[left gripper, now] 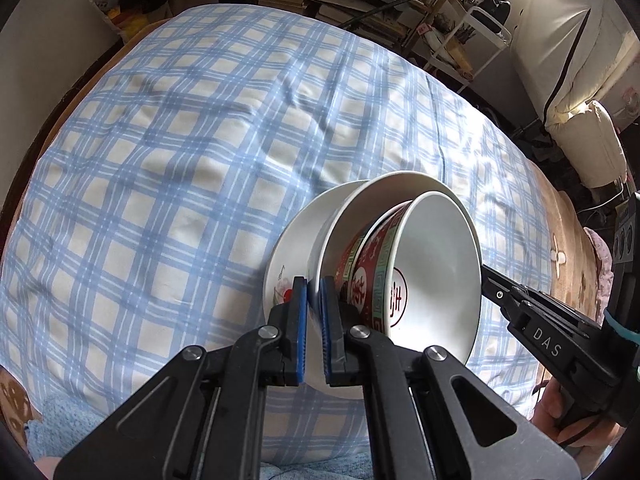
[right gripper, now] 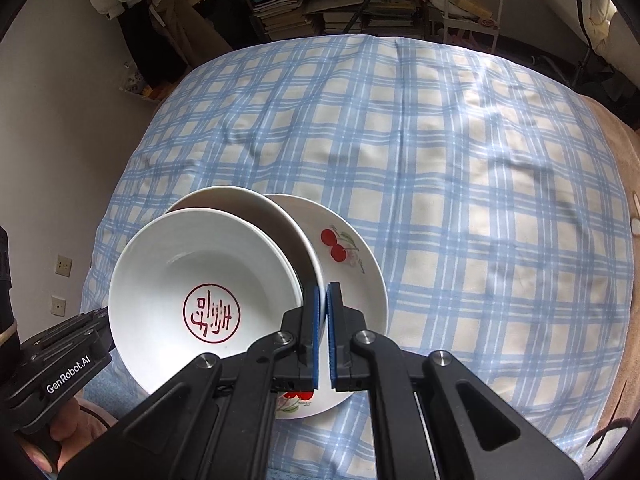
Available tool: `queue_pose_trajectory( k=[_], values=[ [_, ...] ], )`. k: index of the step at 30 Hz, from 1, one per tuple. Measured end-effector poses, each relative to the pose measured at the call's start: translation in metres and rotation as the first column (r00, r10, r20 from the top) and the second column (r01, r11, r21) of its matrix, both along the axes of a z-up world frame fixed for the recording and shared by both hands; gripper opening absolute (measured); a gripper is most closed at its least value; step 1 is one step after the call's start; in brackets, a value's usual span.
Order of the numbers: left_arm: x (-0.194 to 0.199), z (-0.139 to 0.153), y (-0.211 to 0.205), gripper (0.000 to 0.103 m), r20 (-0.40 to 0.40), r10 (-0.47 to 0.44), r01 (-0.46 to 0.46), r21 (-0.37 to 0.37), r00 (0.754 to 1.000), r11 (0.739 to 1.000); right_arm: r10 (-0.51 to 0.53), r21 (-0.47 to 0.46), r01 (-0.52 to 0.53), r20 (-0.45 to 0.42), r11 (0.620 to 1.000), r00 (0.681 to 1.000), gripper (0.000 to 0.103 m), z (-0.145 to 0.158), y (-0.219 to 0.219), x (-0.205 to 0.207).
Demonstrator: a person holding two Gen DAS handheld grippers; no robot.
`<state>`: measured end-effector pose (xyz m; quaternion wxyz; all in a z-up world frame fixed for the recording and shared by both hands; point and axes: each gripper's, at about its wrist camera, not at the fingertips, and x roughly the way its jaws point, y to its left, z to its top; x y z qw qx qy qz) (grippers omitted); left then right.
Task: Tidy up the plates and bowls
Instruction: 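Lift the bowl stack with both grippers and carry it over the cherry plates, then lower the bowl stack onto the cherry plate stack and open both grippers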
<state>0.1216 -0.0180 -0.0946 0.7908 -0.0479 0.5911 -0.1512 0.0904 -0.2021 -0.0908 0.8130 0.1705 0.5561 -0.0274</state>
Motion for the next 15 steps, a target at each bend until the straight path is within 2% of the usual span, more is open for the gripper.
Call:
queue_pose_trajectory(
  k=[6, 15],
  values=[
    [-0.002, -0.014, 0.0, 0.003, 0.0, 0.005, -0.005, 0.03, 1.0, 1.0, -0.006, 0.0, 0.006, -0.009, 1.0, 1.0, 0.007, -0.015, 0.004, -0.004],
    [0.0, -0.013, -0.003, 0.003, 0.033, -0.006, 0.005, 0.029, 0.999, 1.0, -0.013, 0.018, 0.012, 0.012, 1.0, 1.0, 0.007, -0.018, 0.0, -0.003]
  ],
)
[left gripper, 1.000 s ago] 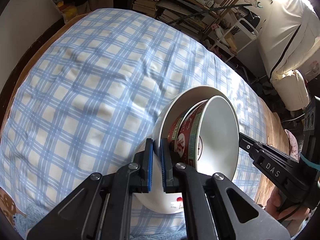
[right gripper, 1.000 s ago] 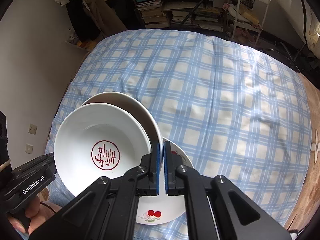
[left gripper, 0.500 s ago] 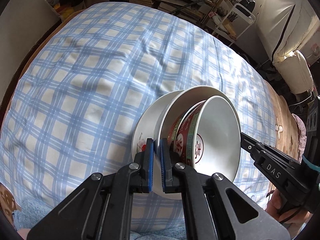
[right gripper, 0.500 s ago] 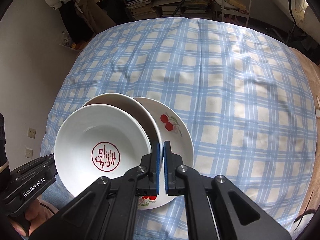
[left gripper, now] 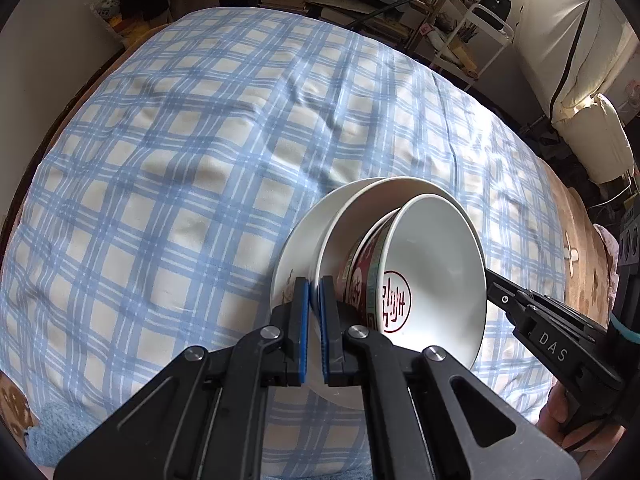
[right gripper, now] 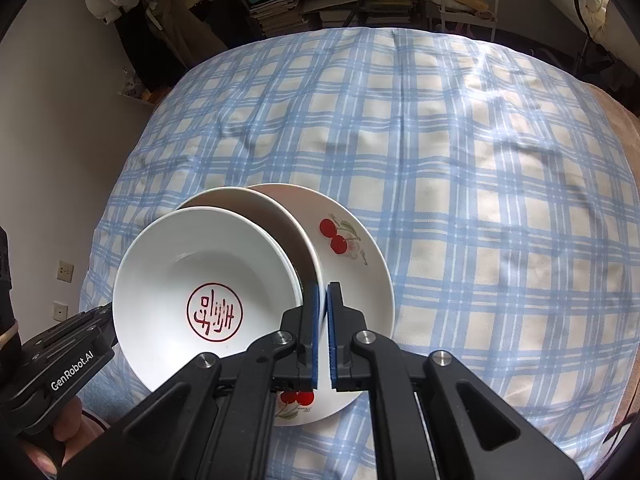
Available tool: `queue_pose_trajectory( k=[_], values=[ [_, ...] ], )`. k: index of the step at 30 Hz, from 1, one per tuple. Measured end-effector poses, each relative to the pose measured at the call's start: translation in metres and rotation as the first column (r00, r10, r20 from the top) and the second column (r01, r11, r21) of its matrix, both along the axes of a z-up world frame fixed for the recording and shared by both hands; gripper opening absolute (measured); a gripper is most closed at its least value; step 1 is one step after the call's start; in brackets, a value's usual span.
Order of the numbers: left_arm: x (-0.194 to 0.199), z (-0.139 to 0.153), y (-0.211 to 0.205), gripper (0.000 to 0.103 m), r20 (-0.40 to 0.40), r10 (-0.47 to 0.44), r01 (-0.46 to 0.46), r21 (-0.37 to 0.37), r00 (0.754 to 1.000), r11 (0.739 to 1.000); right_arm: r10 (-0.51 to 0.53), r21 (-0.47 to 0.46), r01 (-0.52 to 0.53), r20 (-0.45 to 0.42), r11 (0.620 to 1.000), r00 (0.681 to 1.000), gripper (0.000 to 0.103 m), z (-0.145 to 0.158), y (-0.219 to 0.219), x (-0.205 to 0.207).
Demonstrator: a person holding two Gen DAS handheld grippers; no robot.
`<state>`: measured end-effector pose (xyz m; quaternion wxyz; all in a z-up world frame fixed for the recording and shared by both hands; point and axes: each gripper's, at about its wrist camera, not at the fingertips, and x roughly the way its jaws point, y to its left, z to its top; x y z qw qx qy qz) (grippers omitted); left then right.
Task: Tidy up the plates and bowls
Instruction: 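Lower the bowl stack onto the cherry plate stack and open both grippers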
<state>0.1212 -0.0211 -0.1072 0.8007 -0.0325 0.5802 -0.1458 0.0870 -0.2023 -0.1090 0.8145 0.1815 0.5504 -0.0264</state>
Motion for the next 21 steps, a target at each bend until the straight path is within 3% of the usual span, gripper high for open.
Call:
queue_pose_trajectory(
  k=[7, 21],
  values=[
    [-0.0005, 0.0004, 0.0007, 0.004, 0.014, 0.0, 0.0, -0.006, 1.0, 1.0, -0.002, 0.024, 0.002, 0.005, 1.0, 1.0, 0.007, -0.0008, -0.0037, -0.0003],
    [-0.0059, 0.0051, -0.005, 0.01, 0.076, -0.021, 0.015, 0.068, 0.997, 0.998, 0.044, -0.064, -0.044, 0.005, 0.997, 0.999, 0.008, 0.0039, 0.0038, -0.0001]
  ],
)
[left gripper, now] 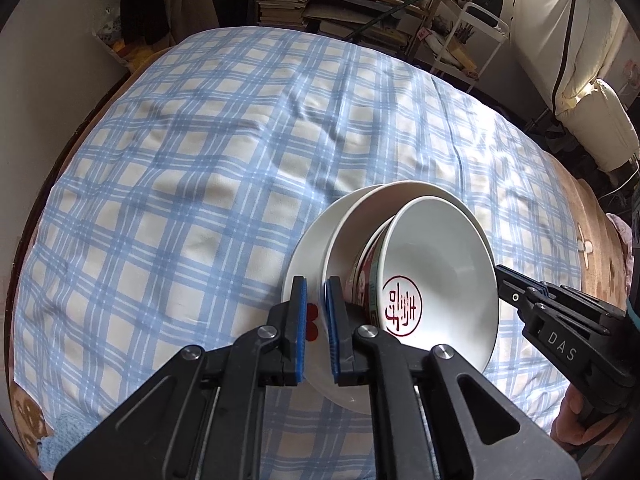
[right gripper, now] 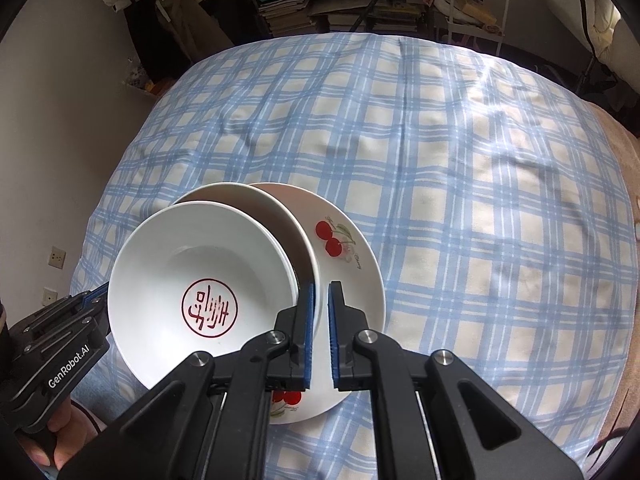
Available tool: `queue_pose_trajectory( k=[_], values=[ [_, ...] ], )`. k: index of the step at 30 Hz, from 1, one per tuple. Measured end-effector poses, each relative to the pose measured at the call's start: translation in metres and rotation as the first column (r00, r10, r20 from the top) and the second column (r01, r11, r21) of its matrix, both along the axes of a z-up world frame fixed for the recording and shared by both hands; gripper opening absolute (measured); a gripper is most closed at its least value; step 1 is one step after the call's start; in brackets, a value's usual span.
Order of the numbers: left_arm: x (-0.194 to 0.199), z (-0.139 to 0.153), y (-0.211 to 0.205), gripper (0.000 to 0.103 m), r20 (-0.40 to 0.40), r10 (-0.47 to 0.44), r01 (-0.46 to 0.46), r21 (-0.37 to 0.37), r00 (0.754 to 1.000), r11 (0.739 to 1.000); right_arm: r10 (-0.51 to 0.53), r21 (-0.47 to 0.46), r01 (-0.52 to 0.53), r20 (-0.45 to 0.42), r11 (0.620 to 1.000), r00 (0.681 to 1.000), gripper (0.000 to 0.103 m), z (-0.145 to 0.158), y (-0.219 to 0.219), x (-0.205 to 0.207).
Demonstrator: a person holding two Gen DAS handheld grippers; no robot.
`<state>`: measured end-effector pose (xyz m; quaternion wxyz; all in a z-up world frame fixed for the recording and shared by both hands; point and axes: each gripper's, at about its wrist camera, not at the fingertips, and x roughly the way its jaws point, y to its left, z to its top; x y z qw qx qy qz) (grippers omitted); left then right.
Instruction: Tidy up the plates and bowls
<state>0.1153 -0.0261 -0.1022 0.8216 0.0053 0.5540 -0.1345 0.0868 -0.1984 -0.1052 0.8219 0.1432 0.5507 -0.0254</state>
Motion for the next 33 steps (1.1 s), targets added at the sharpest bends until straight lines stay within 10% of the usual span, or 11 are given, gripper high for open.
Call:
queue_pose_trajectory(
  k=[7, 15, 23, 33],
  values=[
    [-0.006, 0.009, 0.0, 0.015, 0.066, 0.003, -0.006, 0.046, 0.998, 0.999, 0.0, 0.008, 0.0, 0.029, 1.0, 1.0, 0.009, 0.006, -0.002, -0.001],
    [-0.027, 0.044, 0.005, 0.039, 0.241, 0.003, -0.034, 0.127, 0.971, 0.991, -0.013, 0.014, 0.012, 0.076, 1.0, 0.997, 0.034, 0.022, -0.01, -0.013],
    [-0.053, 0.086, 0.02, 0.086, 0.425, 0.019, -0.097, 0.162, 0.905, 0.982, 0.046, -0.09, -0.027, 0.212, 0.996, 0.976, 0.066, 0.066, -0.008, -0.042],
    [-0.095, 0.126, 0.036, 0.1, 0.593, 0.039, -0.129, 0.111, 0.804, 0.985, 0.097, -0.174, -0.025, 0.417, 0.984, 0.904, 0.1, 0.117, -0.015, -0.091]
  ],
)
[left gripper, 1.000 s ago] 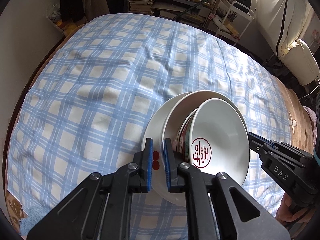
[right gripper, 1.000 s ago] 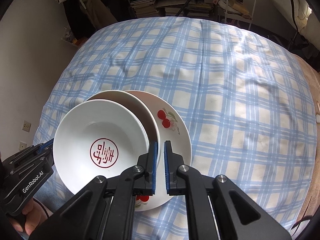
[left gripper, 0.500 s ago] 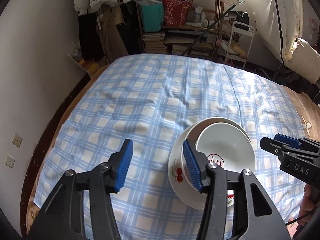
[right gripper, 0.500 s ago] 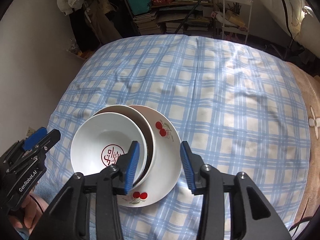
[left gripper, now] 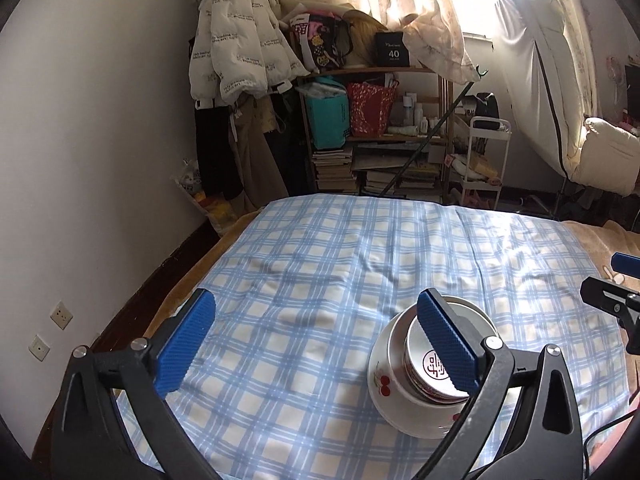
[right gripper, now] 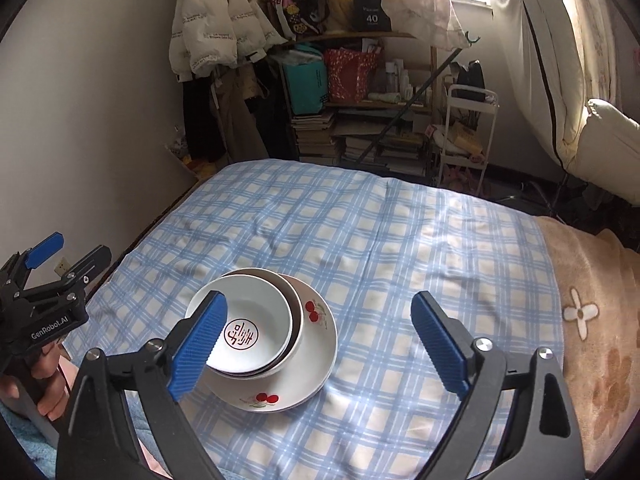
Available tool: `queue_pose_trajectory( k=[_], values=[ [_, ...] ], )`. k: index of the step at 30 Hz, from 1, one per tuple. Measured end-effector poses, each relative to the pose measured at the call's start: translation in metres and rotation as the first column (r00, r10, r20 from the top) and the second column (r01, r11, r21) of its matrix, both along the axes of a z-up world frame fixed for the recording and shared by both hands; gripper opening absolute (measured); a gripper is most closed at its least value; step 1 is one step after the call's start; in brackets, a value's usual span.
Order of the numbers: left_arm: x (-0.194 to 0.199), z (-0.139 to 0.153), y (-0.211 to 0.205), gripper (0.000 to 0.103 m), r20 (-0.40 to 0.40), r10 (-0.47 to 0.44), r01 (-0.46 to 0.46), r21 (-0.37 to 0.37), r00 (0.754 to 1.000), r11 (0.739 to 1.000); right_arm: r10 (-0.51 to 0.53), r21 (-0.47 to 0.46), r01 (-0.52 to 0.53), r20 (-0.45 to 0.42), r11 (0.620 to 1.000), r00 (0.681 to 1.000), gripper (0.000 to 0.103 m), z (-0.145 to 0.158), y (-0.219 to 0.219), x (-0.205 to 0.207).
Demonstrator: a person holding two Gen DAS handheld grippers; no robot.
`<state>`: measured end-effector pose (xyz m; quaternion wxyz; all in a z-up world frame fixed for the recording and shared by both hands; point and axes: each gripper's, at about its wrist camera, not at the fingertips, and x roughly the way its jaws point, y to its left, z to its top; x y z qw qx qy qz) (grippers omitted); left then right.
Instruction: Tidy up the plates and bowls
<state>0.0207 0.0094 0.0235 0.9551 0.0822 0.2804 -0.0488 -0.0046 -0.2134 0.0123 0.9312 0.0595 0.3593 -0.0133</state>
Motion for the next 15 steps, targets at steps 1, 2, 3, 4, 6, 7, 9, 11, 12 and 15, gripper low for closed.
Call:
queue_pose_trajectory(
  k=[1, 2, 3, 4, 6, 7, 9, 11, 12, 15],
  values=[
    [-0.004, 0.002, 0.001, 0.1, 0.015, 0.002, -0.002, -0.001, 1.0, 1.0, 0.001, -0.01, -0.001, 0.016, 1.0, 1.0, 0.102, 0.002, 0.001, -0.005],
    [-0.008, 0.005, 0.001, 0.101, 0.031, 0.003, -0.003, 0.0, 1.0, 1.0, 0.001, -0.015, 0.0, 0.035, 1.0, 0.999, 0.103, 0.004, 0.001, -0.011],
    [-0.012, 0.006, 0.001, 0.101, 0.044, 0.003, -0.004, 0.003, 0.999, 1.0, -0.002, -0.018, 0.003, 0.055, 1.0, 0.998, 0.103, 0.006, 0.0, -0.017],
    [-0.016, 0.007, 0.001, 0.102, 0.053, 0.0, 0.0, 0.007, 0.999, 1.0, -0.004, -0.019, 0.005, 0.073, 1.0, 0.997, 0.103, 0.007, 0.0, -0.022],
    [-0.022, 0.007, 0.0, 0.102, 0.067, -0.013, 0.012, 0.021, 0.998, 1.0, -0.012, -0.026, 0.015, 0.11, 1.0, 0.994, 0.103, 0.01, 0.0, -0.032],
    [-0.024, 0.006, -0.001, 0.102, 0.077, -0.013, 0.011, 0.028, 0.997, 1.0, -0.016, -0.033, 0.021, 0.13, 0.999, 0.991, 0.103, 0.012, 0.0, -0.036],
    [-0.03, 0.005, -0.001, 0.102, 0.105, -0.012, 0.009, 0.032, 0.994, 0.999, -0.022, -0.038, 0.029, 0.163, 0.999, 0.986, 0.103, 0.015, 0.0, -0.044],
    [-0.035, 0.003, 0.0, 0.102, 0.125, -0.008, 0.004, 0.035, 0.992, 0.999, -0.03, -0.031, 0.037, 0.188, 0.999, 0.982, 0.103, 0.016, -0.002, -0.048],
    [-0.036, 0.002, 0.0, 0.102, 0.131, -0.007, 0.002, 0.038, 0.991, 0.999, -0.035, -0.03, 0.041, 0.198, 0.999, 0.98, 0.103, 0.016, -0.004, -0.05],
    [-0.041, 0.0, 0.0, 0.102, 0.162, 0.014, -0.024, 0.063, 0.987, 0.998, -0.051, -0.017, 0.056, 0.23, 0.998, 0.972, 0.103, 0.013, -0.009, -0.053]
  ],
)
